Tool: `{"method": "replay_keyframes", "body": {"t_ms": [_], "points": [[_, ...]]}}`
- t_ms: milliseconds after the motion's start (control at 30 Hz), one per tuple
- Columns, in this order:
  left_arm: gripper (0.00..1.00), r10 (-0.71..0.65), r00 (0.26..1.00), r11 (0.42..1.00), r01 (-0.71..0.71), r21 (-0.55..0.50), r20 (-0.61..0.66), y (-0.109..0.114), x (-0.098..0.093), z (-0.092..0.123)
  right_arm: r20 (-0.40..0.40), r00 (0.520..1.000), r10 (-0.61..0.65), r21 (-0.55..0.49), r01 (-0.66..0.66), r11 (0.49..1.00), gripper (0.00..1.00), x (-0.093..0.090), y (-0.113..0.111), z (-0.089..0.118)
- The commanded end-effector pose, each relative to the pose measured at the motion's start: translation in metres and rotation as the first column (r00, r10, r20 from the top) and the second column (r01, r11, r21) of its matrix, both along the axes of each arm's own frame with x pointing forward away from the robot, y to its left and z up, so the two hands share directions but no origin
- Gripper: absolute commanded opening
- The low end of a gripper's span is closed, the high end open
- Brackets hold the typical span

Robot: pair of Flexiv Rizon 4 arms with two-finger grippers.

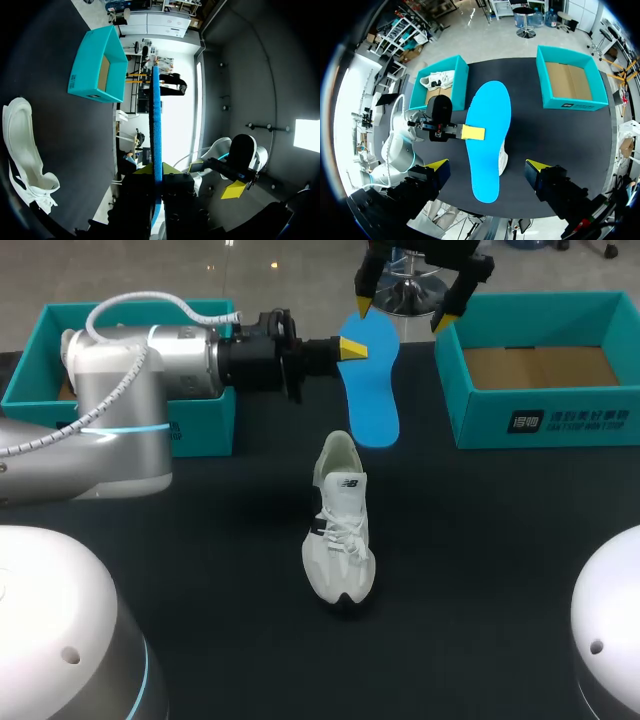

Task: Take the shoe out of the shoebox, open the shoe tongue, remove and reinsert the insole, then place the shoe into the shoebox

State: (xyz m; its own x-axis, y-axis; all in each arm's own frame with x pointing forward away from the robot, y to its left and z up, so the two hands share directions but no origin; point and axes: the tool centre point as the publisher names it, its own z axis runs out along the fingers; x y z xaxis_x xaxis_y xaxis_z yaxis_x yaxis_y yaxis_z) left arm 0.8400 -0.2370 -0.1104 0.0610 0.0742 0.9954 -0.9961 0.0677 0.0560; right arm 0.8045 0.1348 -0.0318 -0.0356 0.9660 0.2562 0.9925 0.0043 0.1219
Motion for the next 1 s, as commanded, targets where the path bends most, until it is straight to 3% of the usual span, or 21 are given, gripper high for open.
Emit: {"method": "replay_keyframes", "body": {"t_ms": [33,200,567,1000], "points": [[0.0,0.004,1.0,1.0,-0.004,0.003,-0.002,0.0,-0.003,0.0,0.0,1.0,-0.006,-0.173,0.006,0.985,1.0,0.006,0.015,-0.001],[0.0,0.008,1.0,1.0,-0.008,0.006,0.0,0.001,-0.003,0.001,-0.008,1.0,-0.006,-0.223,0.004,0.975,1.0,0.008,0.023,-0.005],[0.0,0.016,1.0,1.0,-0.016,0.009,0.007,0.005,-0.004,0.002,-0.017,1.0,-0.002,-0.233,-0.002,0.973,1.0,0.012,0.033,-0.014],[0.0,0.022,1.0,1.0,-0.022,0.014,0.007,0.006,-0.004,-0.001,-0.033,0.999,0.01,-0.193,-0.016,0.981,1.0,0.013,0.035,-0.011]]}}
